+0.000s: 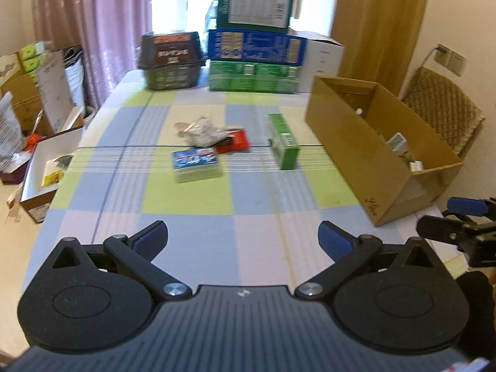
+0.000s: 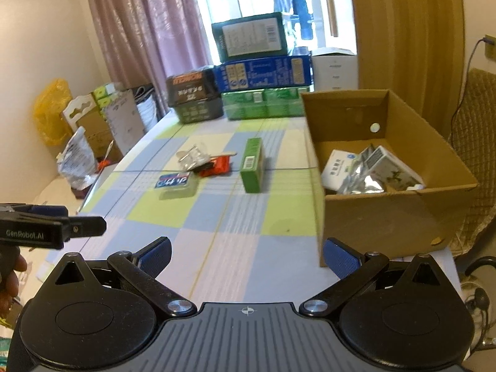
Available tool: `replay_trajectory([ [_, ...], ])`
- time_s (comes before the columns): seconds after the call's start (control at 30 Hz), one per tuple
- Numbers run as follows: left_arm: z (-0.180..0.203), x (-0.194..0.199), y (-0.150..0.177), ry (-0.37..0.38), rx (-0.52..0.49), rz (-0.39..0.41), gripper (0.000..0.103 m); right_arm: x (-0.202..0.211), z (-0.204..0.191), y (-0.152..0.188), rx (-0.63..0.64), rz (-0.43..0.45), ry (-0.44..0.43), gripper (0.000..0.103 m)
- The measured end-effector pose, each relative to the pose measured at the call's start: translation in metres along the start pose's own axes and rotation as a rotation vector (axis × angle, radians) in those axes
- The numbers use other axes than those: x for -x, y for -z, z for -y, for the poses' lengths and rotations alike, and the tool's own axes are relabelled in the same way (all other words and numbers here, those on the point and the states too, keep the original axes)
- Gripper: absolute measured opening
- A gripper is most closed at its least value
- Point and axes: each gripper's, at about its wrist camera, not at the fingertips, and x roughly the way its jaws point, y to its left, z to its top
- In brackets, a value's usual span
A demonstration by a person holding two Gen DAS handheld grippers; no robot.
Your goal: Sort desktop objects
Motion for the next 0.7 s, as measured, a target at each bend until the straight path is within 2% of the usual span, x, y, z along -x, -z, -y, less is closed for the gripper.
replay_trajectory([
  [0.27, -0.022, -0.008, 0.006, -0.025, 0.036, -0.012, 0.101, -0.011, -0.01, 0.004, 0.025, -0.017, -0.01, 0.101],
  [0.7, -0.033, -0.023, 0.014, -0.047, 0.045, -0.046, 0.101, -0.024, -0.017, 0.009, 0.037, -0.042, -0.01, 0.101],
])
